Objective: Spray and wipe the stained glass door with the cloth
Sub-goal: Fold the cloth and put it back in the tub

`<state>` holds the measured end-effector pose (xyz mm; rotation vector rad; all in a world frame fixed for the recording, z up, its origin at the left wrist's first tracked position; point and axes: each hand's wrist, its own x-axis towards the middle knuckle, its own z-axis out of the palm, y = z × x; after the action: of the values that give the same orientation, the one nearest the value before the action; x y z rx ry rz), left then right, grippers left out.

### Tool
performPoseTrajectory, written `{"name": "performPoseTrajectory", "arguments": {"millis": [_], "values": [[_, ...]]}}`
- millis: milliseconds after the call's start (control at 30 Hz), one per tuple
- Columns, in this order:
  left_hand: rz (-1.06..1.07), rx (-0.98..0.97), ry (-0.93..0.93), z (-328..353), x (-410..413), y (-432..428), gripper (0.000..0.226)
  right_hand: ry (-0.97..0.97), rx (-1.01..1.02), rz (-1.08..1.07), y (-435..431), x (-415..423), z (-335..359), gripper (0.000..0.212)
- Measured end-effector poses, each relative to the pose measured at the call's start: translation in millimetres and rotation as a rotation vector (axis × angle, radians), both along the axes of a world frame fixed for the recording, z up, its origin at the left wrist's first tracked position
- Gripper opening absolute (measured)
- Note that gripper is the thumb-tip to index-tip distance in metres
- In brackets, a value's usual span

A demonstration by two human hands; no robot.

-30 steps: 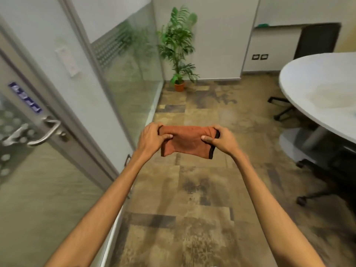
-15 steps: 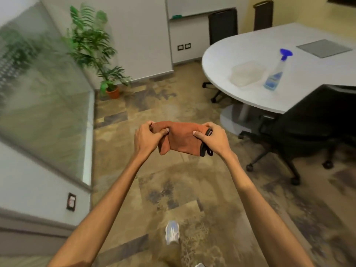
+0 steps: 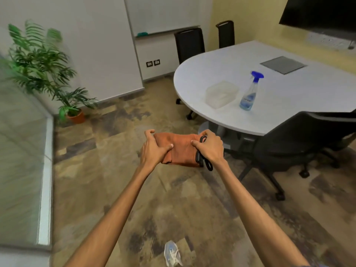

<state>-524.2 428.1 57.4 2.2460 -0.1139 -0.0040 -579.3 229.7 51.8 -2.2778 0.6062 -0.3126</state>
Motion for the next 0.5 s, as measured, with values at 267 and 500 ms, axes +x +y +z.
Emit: {"name": "performPoseTrajectory", "arguments": {"millis": [267,500], "values": [[-0.055,-0.057,-0.101,9,85,-61,0.073,-0.049,0.005,-0.163,-45,77,9,0.032],[-0.115,-0.03,-0.188,1,139,-140,0.064,-0.09,-0.084,-0.37,-95,134,1,0.028]]}}
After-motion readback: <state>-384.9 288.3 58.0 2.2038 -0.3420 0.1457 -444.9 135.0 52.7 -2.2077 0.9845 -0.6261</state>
